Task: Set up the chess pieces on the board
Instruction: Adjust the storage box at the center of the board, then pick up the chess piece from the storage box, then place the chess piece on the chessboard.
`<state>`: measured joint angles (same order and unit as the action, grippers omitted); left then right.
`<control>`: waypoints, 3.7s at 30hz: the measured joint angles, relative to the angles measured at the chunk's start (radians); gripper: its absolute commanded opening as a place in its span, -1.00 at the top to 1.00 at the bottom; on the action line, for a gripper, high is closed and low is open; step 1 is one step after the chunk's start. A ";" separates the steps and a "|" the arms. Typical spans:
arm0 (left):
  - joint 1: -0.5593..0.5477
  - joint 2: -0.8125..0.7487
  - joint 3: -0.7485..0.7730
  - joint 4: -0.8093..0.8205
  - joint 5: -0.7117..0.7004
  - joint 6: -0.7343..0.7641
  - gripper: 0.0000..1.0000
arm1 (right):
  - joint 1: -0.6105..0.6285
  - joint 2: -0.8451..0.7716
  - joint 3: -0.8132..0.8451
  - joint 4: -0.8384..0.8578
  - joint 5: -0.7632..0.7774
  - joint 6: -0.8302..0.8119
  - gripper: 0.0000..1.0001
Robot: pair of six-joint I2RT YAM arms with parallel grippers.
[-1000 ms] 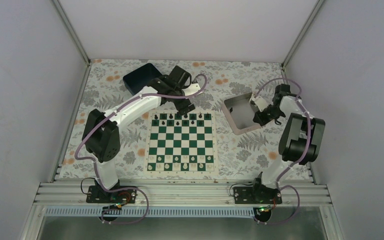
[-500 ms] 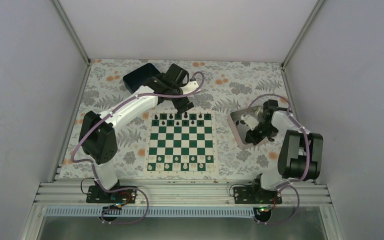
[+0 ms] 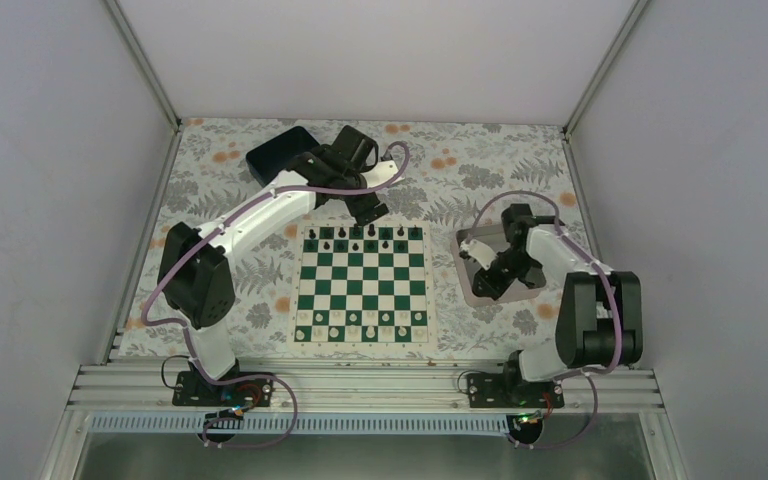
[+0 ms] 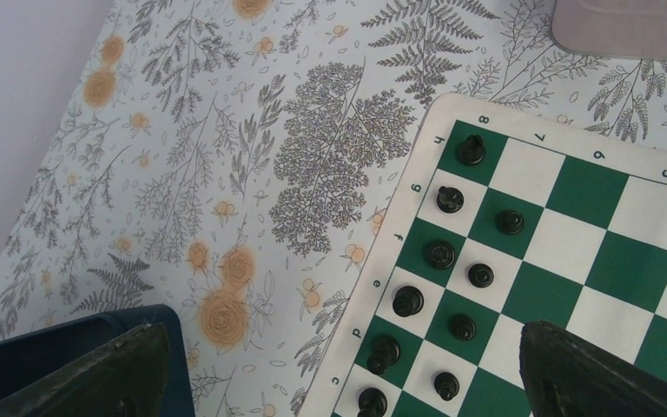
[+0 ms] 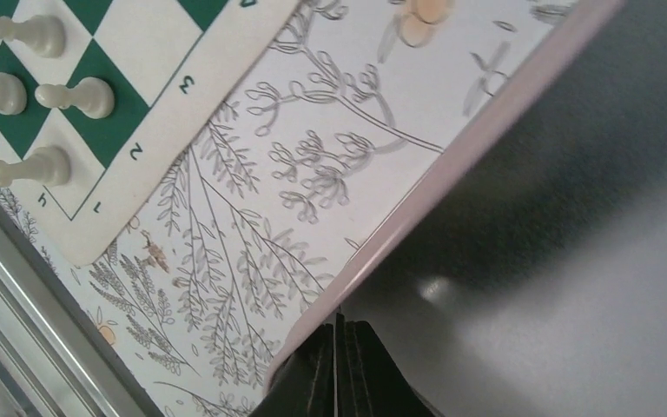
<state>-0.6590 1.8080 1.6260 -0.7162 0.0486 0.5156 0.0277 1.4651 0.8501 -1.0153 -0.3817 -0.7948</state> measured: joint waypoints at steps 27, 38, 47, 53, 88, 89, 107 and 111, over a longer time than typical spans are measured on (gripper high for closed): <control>0.003 -0.056 -0.032 0.005 -0.015 0.019 -1.00 | 0.145 0.021 0.156 0.169 0.116 0.177 -0.01; 0.023 -0.095 -0.075 0.013 -0.031 0.019 -1.00 | 0.145 0.165 0.179 0.271 0.206 0.212 0.22; 0.068 -0.173 -0.114 0.035 -0.034 0.020 -1.00 | 0.142 0.240 0.228 0.312 0.231 0.245 0.35; 0.084 -0.177 -0.154 0.048 -0.027 0.023 -1.00 | 0.142 0.266 0.242 0.320 0.231 0.248 0.37; 0.166 -0.246 -0.217 0.065 0.013 0.027 -1.00 | 0.262 0.161 0.447 0.146 0.202 0.266 0.91; 0.169 -0.247 -0.219 0.065 0.013 0.027 -1.00 | 0.277 0.161 0.451 0.147 0.193 0.265 0.92; 0.201 -0.289 -0.252 0.072 0.015 0.027 -1.00 | 0.386 0.416 0.451 0.237 0.113 0.262 0.91; 0.210 -0.289 -0.261 0.072 0.016 0.027 -1.00 | 0.395 0.428 0.451 0.262 0.113 0.265 0.92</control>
<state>-0.4488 1.5188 1.3647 -0.6437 0.0650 0.5426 0.4229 1.8931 1.3010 -0.7528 -0.2687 -0.5301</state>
